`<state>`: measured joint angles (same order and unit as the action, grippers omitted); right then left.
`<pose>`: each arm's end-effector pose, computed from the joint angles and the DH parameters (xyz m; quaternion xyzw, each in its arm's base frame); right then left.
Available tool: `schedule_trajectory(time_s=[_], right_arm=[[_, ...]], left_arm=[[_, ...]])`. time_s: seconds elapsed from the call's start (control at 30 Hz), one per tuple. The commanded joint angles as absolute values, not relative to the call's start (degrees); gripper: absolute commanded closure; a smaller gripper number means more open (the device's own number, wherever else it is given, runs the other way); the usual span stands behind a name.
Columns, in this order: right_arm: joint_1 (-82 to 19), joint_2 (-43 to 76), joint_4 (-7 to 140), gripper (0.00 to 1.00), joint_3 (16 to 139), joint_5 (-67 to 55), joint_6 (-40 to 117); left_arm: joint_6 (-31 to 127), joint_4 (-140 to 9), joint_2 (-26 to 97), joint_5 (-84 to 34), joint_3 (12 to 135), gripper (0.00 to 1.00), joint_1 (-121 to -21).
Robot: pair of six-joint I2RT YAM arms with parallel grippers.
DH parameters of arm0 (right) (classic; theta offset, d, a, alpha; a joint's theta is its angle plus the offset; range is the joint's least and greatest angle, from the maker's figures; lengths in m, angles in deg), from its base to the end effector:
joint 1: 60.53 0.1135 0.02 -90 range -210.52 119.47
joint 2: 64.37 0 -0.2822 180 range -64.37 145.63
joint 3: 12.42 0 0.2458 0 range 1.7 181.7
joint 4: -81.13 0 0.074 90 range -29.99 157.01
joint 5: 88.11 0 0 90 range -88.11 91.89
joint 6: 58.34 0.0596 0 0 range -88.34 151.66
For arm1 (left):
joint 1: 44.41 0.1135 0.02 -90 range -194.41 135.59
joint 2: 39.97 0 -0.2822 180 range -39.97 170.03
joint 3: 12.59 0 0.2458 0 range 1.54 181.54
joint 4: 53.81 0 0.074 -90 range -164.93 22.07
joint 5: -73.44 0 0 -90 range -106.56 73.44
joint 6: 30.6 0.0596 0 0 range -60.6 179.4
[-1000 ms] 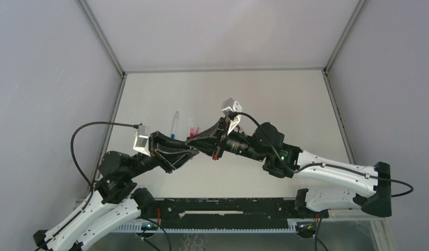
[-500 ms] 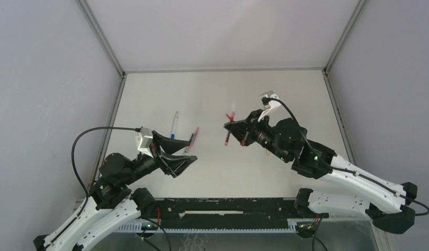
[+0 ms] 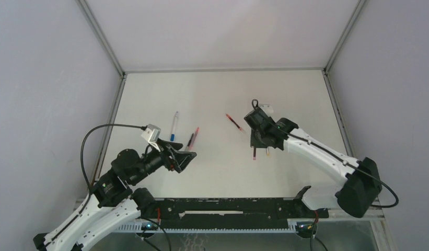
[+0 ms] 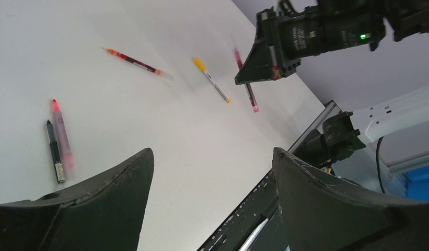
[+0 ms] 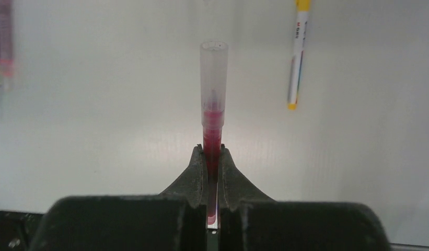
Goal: Insert the pens into the pen caps
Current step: Place the pen cap at the center of the board.
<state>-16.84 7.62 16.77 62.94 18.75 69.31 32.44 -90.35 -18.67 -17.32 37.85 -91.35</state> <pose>0.1867 0.1544 0.2817 -0.0138 0.9583 0.0538 0.2804 0.0706 -0.0767 0.3185 0.1346 0.7391 -0.4007 0.5244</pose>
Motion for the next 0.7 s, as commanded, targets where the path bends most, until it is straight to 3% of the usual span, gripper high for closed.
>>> schedule_trajectory(time_s=[0.0, 0.37, 0.67], right_arm=[[-21.2, 12.9, 18.0, 1.0, 64.2, 18.6, 66.7], [-25.8, 30.6, 24.1, 1.0, 66.2, 18.3, 57.8], [-27.6, 33.8, 26.9, 1.0, 66.3, 16.4, 54.8]], left_arm=[[28.4, -89.9, -18.9, -15.3, 36.3, 0.13, -91.0], [28.0, -91.4, -18.8, -17.5, 38.0, 0.13, -91.0], [27.0, -92.3, -20.5, -17.5, 37.9, 0.13, -91.0]])
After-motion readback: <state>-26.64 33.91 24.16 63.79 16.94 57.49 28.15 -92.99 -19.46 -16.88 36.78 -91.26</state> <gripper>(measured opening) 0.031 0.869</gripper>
